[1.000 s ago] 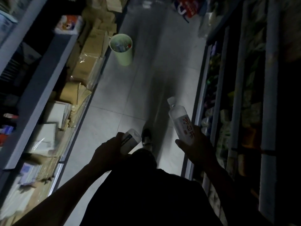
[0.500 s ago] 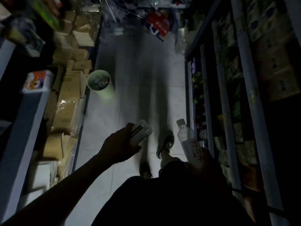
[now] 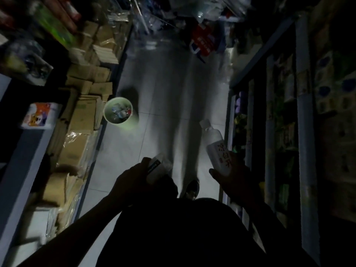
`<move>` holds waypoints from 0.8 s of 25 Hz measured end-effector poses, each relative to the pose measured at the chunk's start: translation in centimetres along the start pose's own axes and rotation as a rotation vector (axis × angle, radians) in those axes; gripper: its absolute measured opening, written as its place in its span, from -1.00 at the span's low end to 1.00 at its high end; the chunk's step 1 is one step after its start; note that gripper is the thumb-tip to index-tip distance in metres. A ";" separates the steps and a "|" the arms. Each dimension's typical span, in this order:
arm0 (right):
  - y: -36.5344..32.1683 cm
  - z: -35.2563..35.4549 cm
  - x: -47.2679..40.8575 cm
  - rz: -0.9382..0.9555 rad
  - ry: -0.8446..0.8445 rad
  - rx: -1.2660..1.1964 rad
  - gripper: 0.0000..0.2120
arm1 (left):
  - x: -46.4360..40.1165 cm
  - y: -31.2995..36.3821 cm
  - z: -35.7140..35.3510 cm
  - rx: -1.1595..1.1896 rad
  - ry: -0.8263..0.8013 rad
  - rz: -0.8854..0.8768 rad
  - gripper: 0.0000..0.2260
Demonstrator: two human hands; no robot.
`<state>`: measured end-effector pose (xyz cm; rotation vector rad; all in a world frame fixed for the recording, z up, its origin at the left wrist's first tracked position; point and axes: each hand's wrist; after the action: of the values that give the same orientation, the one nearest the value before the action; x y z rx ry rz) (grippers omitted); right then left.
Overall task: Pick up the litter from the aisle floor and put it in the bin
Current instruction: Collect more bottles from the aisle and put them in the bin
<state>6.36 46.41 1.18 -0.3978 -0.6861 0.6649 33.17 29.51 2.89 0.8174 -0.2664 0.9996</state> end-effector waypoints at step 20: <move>-20.8 4.0 -34.7 0.004 -0.230 0.106 -0.30 | -32.7 -2.9 26.3 0.107 0.219 0.122 -0.18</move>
<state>-7.77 8.32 -0.32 -0.2260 -0.8644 0.7544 22.11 -11.05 1.49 0.7877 -0.0762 1.2162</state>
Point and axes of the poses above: each hand's wrist, its own x-axis away from the middle knuckle, its own z-axis out of the back of the hand, y = z × x, and after that the axes turned 5 degrees about x, right-handed
